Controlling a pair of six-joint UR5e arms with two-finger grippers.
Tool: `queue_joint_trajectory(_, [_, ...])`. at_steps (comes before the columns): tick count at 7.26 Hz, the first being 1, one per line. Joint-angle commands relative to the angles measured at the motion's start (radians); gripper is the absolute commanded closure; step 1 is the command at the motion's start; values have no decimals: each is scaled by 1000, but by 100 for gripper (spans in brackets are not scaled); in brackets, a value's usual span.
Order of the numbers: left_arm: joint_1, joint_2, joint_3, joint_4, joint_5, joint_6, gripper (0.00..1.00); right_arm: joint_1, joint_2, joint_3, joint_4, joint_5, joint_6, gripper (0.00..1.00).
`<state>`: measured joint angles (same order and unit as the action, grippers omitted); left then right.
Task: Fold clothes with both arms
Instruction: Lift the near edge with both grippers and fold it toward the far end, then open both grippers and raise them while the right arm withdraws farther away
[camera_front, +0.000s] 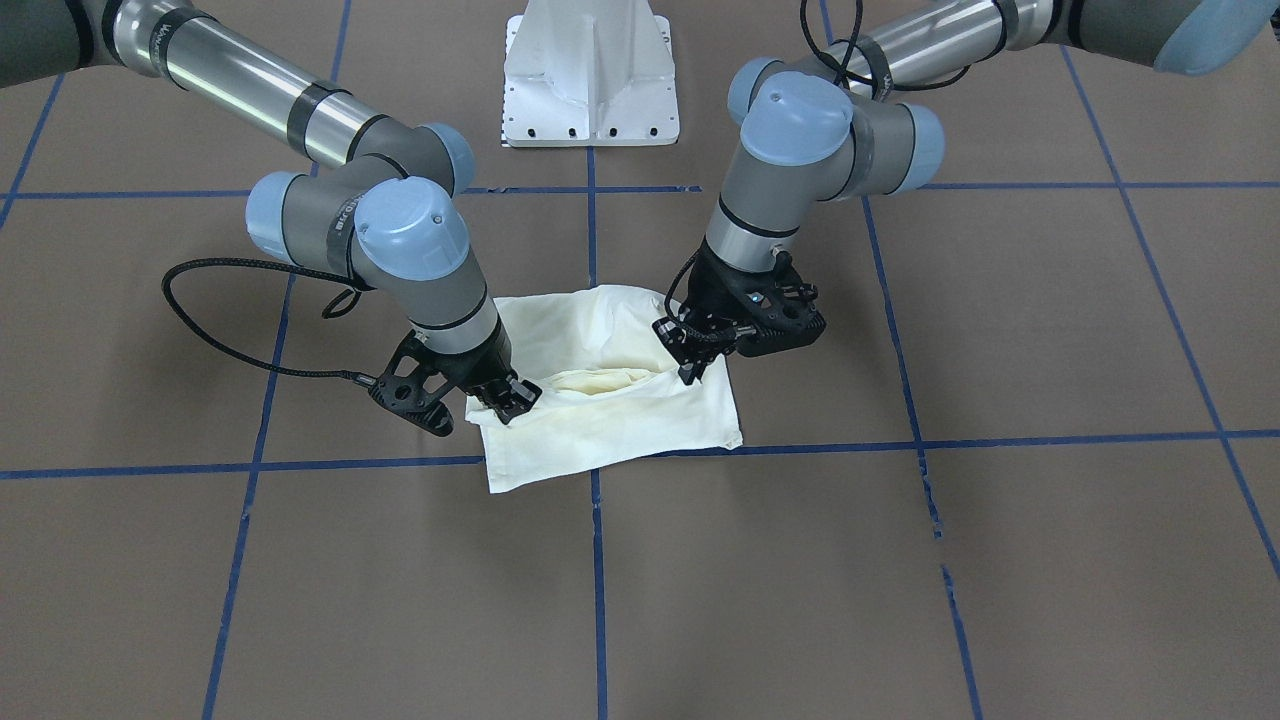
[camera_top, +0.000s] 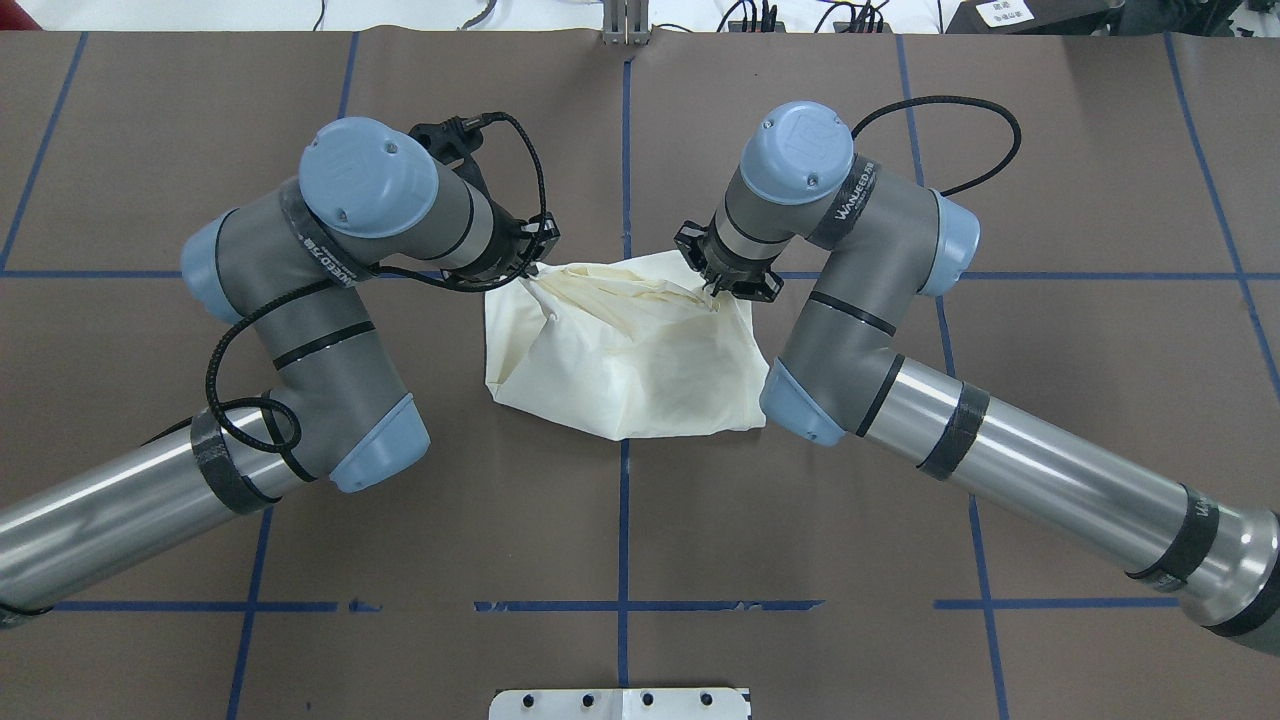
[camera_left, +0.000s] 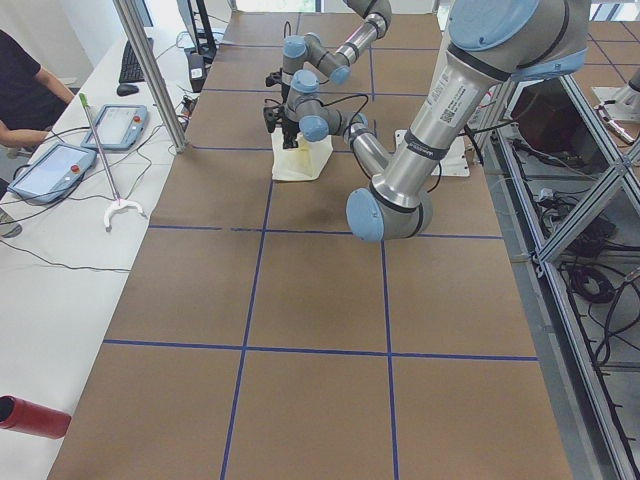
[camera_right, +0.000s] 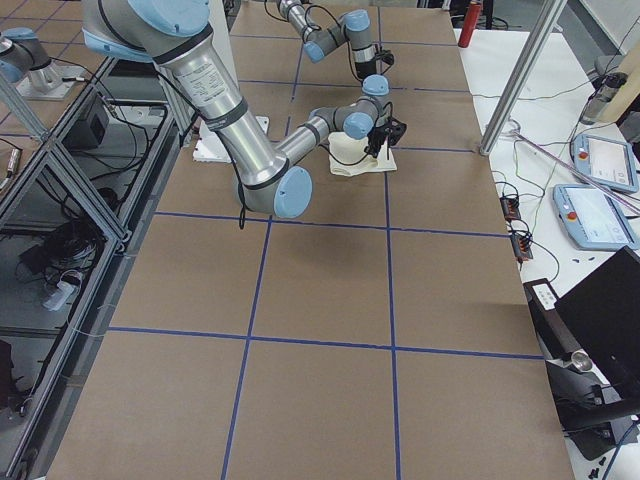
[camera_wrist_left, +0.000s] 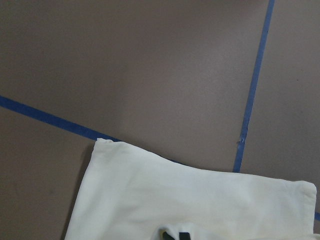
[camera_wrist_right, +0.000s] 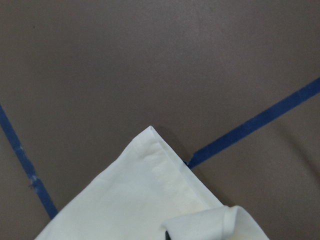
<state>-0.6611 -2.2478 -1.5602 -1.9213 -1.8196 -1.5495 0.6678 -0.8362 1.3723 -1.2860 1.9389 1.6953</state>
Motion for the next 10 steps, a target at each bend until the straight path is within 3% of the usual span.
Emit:
queue_joint_trajectory(1, [-25,-10,19,-2,0,25,100,-1,-1,-12,-1,-2,-8,1])
queue_joint_trajectory(2, [-28,-33,32,4,3,0,100,21,2,-12,1,5,-38,0])
queue_joint_trajectory(4, [-41,-38,63,-2,32,9,95,119,2,-4,1,162,-87,0])
queue_joint_trajectory(6, [-51,-44,101,-2,34,84,36,186,-12,-1,1,254,-153,0])
queue_joint_trajectory(7, [-61,-44,108,-1,34,147,0,190,-21,4,1,256,-164,0])
queue_joint_trajectory(8, [-74,-44,105,-4,28,184,0,190,-24,10,-1,258,-166,0])
queue_joint_trajectory(10, [-63,2,76,-159,20,177,0,208,-62,60,-4,259,-202,0])
